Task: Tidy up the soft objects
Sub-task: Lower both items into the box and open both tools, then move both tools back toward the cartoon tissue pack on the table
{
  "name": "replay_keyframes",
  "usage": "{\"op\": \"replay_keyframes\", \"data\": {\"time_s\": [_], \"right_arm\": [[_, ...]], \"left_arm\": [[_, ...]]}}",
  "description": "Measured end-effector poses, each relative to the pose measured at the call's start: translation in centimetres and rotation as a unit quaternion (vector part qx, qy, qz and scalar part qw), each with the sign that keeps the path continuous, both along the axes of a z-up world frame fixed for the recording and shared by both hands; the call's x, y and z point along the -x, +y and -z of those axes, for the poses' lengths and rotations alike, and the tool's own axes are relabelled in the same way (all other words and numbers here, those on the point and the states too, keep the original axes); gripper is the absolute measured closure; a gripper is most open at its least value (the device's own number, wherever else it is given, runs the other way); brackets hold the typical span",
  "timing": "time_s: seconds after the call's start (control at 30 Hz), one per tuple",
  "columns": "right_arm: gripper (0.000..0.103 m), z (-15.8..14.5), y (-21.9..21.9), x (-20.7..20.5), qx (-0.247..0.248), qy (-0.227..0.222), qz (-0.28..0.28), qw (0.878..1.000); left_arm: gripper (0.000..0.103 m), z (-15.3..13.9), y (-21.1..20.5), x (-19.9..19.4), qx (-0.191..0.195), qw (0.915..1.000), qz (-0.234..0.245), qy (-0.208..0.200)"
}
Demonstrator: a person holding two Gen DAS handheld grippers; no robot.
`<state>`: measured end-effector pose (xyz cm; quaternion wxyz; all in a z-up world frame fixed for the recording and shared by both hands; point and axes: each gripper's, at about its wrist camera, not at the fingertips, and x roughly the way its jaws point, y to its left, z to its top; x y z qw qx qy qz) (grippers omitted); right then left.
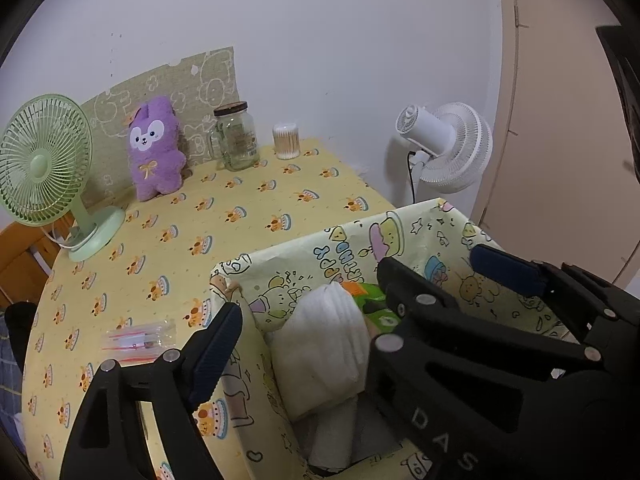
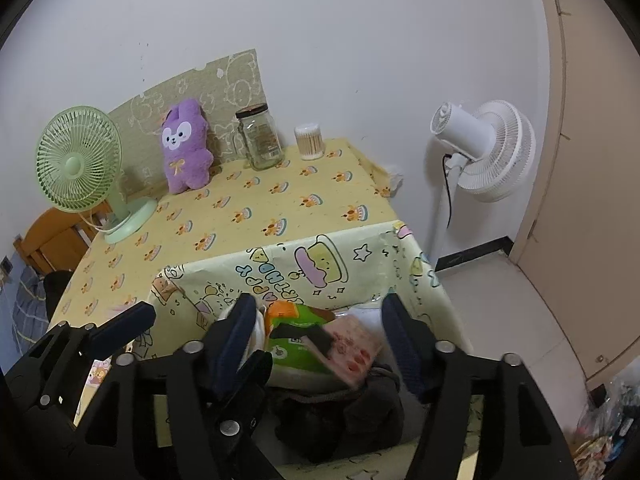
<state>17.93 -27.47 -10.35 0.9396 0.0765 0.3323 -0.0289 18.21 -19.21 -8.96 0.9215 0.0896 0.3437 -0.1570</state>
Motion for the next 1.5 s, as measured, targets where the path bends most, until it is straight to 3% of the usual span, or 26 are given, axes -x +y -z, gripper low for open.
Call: {"op": "replay_keyframes", "data": {"time_s": [0.33,0.4,0.77,1.5], "right_arm": [[0.016,-1.5,-0.3,2.2,0.004,-0.012,0.002,1.000],[0.008,-2.0,-0.2,2.8,0.006,-0.023,0.007,1.000],[0.002,-4.3,1.1,5.4,0.028,-0.058,0.017,0.998],[0.000,-8.1,7.0,10.4,0.047,-0.085,0.024,0.995]], "left_arm": [[0.006,-1.2,0.0,1.7,0.003,0.9998,-0.001,-0.020],[0.006,-1.6,0.2,2.1,0.002,0.9996,-0.003,-0.028],[0.001,-3.6,1.4,4.5,0.007,0.9983,-0.003,-0.058],[0.001,-7.0,7.2,9.2,0.042,0.9939,-0.011,-0.101]]}}
